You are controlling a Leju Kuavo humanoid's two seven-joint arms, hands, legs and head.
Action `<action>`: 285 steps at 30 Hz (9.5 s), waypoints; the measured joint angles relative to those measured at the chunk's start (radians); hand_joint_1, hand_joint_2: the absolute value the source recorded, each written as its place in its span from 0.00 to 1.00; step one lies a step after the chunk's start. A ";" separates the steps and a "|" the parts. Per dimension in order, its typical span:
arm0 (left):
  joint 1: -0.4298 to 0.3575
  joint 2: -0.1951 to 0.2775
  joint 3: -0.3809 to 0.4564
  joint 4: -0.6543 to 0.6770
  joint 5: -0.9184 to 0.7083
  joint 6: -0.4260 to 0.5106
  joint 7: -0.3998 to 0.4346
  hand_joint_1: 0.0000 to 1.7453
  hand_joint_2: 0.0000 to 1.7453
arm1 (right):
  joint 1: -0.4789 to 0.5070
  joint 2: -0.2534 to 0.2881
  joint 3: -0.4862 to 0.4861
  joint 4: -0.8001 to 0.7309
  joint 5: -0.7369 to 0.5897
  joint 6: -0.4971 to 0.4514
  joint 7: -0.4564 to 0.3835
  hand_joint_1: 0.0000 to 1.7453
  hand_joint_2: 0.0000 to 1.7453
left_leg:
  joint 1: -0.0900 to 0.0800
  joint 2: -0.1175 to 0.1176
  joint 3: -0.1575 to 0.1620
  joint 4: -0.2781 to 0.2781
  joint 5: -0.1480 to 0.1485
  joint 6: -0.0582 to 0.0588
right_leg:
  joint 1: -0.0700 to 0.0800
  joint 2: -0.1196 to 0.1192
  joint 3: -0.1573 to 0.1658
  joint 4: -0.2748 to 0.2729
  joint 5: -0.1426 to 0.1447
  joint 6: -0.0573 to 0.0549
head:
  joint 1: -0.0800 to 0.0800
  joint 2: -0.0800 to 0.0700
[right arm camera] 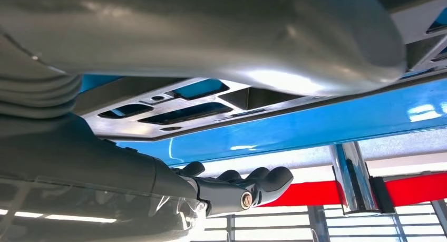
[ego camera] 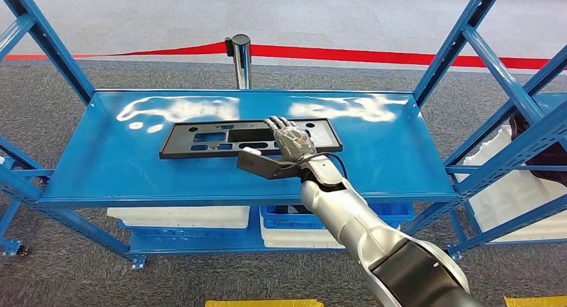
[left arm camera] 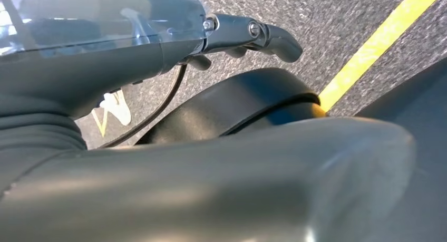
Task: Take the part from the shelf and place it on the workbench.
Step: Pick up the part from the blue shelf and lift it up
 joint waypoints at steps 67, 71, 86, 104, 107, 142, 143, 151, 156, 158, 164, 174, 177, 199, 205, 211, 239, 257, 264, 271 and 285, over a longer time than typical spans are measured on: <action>0.000 0.000 0.024 0.000 -0.004 -0.031 -0.027 0.00 0.00 | 0.022 0.000 -0.014 0.000 -0.060 0.059 -0.033 0.22 1.00 | -0.013 0.006 -0.007 0.005 -0.002 0.010 | -0.003 -0.007 -0.006 -0.003 -0.024 0.042 | -0.011 0.000; 0.001 0.000 0.027 0.000 -0.001 -0.034 -0.034 0.00 0.00 | 0.026 -0.003 -0.014 0.000 -0.061 0.056 -0.031 0.85 1.00 | -0.013 0.006 -0.007 0.005 -0.002 0.010 | -0.003 -0.007 -0.006 -0.003 -0.024 0.042 | -0.011 0.000; 0.006 0.000 0.039 0.000 0.005 -0.053 -0.053 0.00 0.00 | 0.039 -0.005 -0.014 0.000 -0.060 0.013 -0.032 0.56 1.00 | -0.013 0.006 -0.006 0.005 -0.002 0.010 | -0.003 -0.007 -0.006 -0.003 -0.024 0.042 | -0.013 0.000; 0.008 -0.003 0.056 0.000 -0.013 -0.053 -0.056 0.00 0.00 | 0.042 -0.008 -0.015 0.000 -0.068 -0.050 -0.043 0.00 0.00 | -0.013 0.006 -0.006 0.005 -0.002 0.010 | -0.003 -0.007 -0.005 -0.003 -0.024 0.042 | -0.013 0.000; 0.008 -0.003 0.057 0.000 -0.017 -0.053 -0.056 0.00 0.00 | 0.040 -0.006 -0.015 0.000 -0.068 -0.064 -0.053 0.00 0.00 | -0.013 0.005 -0.006 0.005 -0.002 0.010 | -0.003 -0.007 -0.006 -0.003 -0.024 0.042 | -0.013 0.000; 0.008 -0.004 0.058 0.000 -0.040 -0.053 -0.037 0.00 0.00 | 0.026 0.010 -0.014 -0.008 -0.057 -0.076 -0.045 0.00 0.00 | -0.013 0.005 -0.006 0.005 -0.002 0.010 | -0.003 -0.007 -0.006 -0.003 -0.024 0.042 | -0.013 0.000; 0.008 -0.004 0.058 0.000 -0.040 -0.053 -0.037 0.00 0.00 | 0.026 0.010 -0.014 -0.008 -0.057 -0.076 -0.045 0.00 0.00 | -0.013 0.005 -0.006 0.005 -0.002 0.010 | -0.003 -0.007 -0.006 -0.003 -0.024 0.042 | -0.013 0.000; 0.008 -0.004 0.059 0.000 -0.040 -0.053 -0.038 0.00 0.00 | 0.026 0.012 -0.014 -0.008 -0.057 -0.076 -0.045 0.00 0.00 | -0.013 0.005 -0.006 0.005 -0.002 0.010 | -0.003 -0.007 -0.006 -0.003 -0.024 0.042 | -0.013 0.000; 0.008 -0.004 0.059 0.000 -0.040 -0.053 -0.041 0.00 0.00 | 0.026 0.012 -0.014 -0.008 -0.057 -0.076 -0.046 0.00 0.00 | -0.013 0.005 -0.006 0.005 -0.002 0.010 | -0.003 -0.007 -0.006 -0.003 -0.024 0.042 | -0.013 0.000; 0.008 -0.004 0.059 0.000 -0.040 -0.053 -0.042 0.00 0.00 | 0.026 0.012 -0.014 -0.008 -0.058 -0.076 -0.046 0.00 0.00 | -0.013 0.005 -0.006 0.005 -0.002 0.010 | -0.003 -0.007 -0.006 -0.003 -0.024 0.042 | -0.013 0.000; 0.008 -0.004 0.059 0.000 -0.040 -0.053 -0.042 0.00 0.00 | 0.026 0.012 -0.014 -0.008 -0.058 -0.076 -0.047 0.00 0.00 | -0.015 0.005 -0.007 0.006 -0.002 0.010 | -0.004 -0.007 -0.005 -0.003 -0.024 0.042 | -0.014 0.000; 0.008 -0.004 0.067 0.000 -0.045 -0.053 -0.042 0.00 0.00 | 0.026 0.014 -0.014 -0.009 -0.060 -0.076 -0.047 0.00 0.00 | -0.025 0.005 -0.012 0.016 -0.008 0.022 | -0.014 -0.007 -0.004 -0.008 -0.021 0.052 | -0.017 0.000; 0.007 -0.004 0.069 0.000 -0.047 -0.053 -0.042 0.00 0.00 | 0.025 0.016 -0.014 -0.013 -0.060 -0.076 -0.047 0.00 0.00 | -0.022 0.007 -0.006 0.005 -0.003 0.036 | -0.012 -0.008 -0.013 0.007 -0.035 0.057 | -0.016 0.000; 0.007 -0.009 0.082 -0.001 -0.055 -0.053 -0.044 0.00 0.00 | 0.032 0.011 -0.014 -0.017 -0.066 -0.079 -0.049 0.00 0.00 | -0.013 0.007 -0.116 0.237 -0.079 -0.009 | 0.003 -0.006 0.000 0.012 -0.042 -0.023 | -0.034 0.000; 0.008 -0.012 0.083 0.000 -0.059 -0.053 -0.042 0.00 0.00 | 0.032 0.011 -0.014 -0.017 -0.067 -0.083 -0.052 0.00 0.00 | -0.007 0.003 -0.025 0.021 0.003 -0.002 | 0.003 -0.001 0.016 0.014 -0.063 0.016 | -0.042 0.000; 0.009 -0.012 0.083 0.000 -0.064 -0.053 -0.042 0.00 0.00 | 0.032 0.010 -0.013 -0.020 -0.068 -0.087 -0.052 0.00 0.00 | -0.017 0.003 -0.012 0.014 -0.004 0.034 | 0.010 -0.007 -0.108 0.245 -0.164 0.017 | -0.014 0.000; 0.015 -0.014 0.106 0.000 -0.076 -0.048 -0.039 0.00 0.00 | 0.038 0.006 -0.014 -0.020 -0.086 -0.094 -0.038 0.00 1.00 | -0.043 0.001 0.016 0.000 -0.023 0.042 | 0.049 -0.004 -0.050 0.027 -0.013 -0.026 | -0.017 0.000; 0.016 -0.014 0.113 0.000 -0.076 -0.053 -0.045 0.00 0.00 | 0.039 0.006 -0.015 -0.020 -0.103 -0.066 -0.049 0.00 1.00 | -0.046 0.001 0.016 0.000 -0.023 0.042 | 0.046 -0.004 -0.050 0.027 -0.013 -0.026 | -0.017 0.000; 0.016 -0.014 0.114 0.000 -0.076 -0.054 -0.052 0.00 0.00 | 0.041 0.006 -0.015 -0.020 -0.103 -0.059 -0.051 0.00 1.00 | -0.046 0.001 0.016 0.000 -0.023 0.042 | 0.046 -0.004 -0.050 0.027 -0.013 -0.026 | -0.017 0.000; 0.016 -0.014 0.116 0.000 -0.075 -0.054 -0.055 0.00 0.00 | 0.043 0.006 -0.015 -0.020 -0.102 -0.056 -0.049 0.00 1.00 | -0.046 0.001 0.016 0.000 -0.023 0.042 | 0.046 -0.004 -0.050 0.027 -0.013 -0.026 | -0.017 0.000; 0.020 -0.014 0.135 0.000 -0.060 -0.063 -0.082 0.00 0.00 | 0.050 0.002 -0.015 -0.019 -0.101 -0.037 -0.026 0.96 1.00 | -0.046 0.001 0.016 0.000 -0.023 0.042 | 0.046 -0.004 -0.050 0.027 -0.013 -0.026 | -0.017 0.000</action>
